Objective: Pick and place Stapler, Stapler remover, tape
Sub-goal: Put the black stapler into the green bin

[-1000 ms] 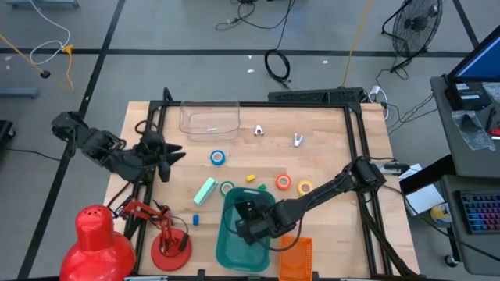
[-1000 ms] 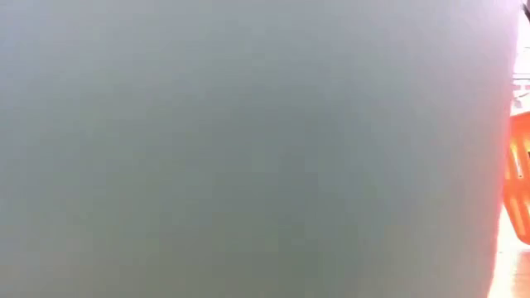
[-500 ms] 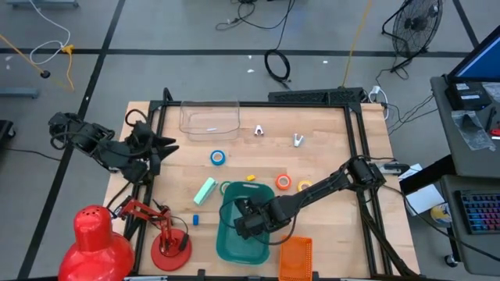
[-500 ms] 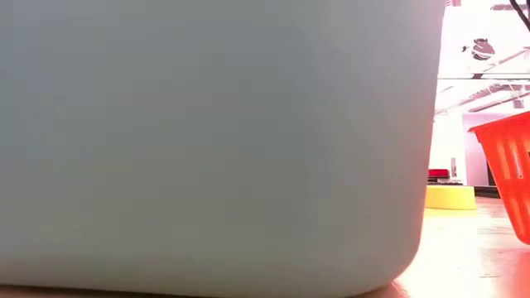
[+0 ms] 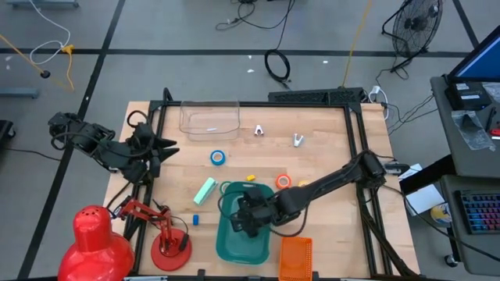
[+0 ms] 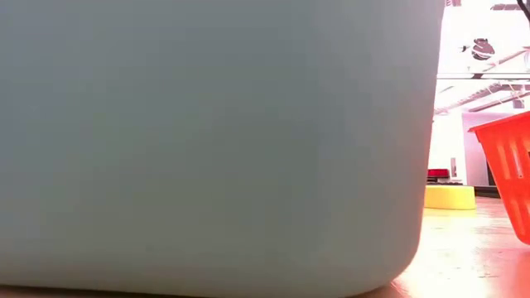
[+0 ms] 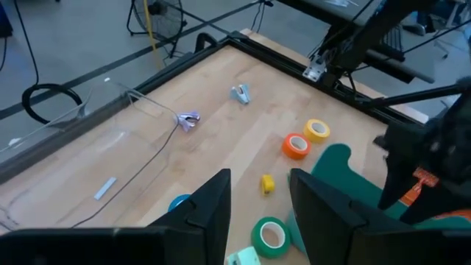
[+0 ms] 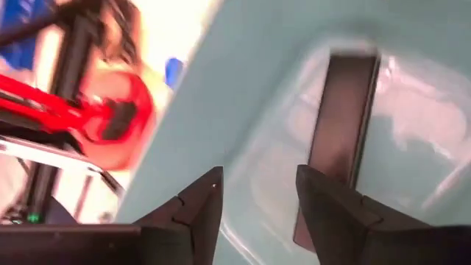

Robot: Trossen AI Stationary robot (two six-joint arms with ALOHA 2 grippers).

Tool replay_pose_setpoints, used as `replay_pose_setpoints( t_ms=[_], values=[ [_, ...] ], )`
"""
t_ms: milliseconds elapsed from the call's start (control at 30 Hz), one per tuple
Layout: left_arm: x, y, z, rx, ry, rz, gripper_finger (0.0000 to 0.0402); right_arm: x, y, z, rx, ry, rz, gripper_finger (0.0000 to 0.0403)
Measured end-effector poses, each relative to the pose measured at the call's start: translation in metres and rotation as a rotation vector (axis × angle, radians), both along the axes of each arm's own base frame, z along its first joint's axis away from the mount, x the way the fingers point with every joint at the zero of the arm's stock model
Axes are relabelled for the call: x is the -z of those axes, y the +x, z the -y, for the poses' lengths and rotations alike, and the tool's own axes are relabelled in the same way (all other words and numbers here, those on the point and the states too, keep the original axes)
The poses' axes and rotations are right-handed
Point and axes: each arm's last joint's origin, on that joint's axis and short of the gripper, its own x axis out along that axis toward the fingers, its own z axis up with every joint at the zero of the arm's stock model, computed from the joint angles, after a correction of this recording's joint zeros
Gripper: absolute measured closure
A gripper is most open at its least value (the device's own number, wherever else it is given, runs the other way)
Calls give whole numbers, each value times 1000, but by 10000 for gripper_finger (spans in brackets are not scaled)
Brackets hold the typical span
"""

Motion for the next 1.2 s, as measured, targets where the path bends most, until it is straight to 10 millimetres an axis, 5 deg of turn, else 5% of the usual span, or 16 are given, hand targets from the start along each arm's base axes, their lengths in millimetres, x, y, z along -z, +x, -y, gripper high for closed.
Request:
replay_pose_setpoints(
  t_ms=[400, 600, 933, 1200],
  values=[
    [0, 0, 1, 9, -12, -3, 257, -86, -26, 15, 68, -235, 347, 243],
    [0, 4, 1, -36, 7, 9, 256, -104, -46, 21, 23, -311, 321, 243],
    [1, 37, 3, -110, -28, 29, 257, -87, -81, 34, 2, -386, -42, 243],
    [7, 71, 3, -158, -81, 25, 257, -45, -68, 29, -200, -254, -57, 249]
  ],
)
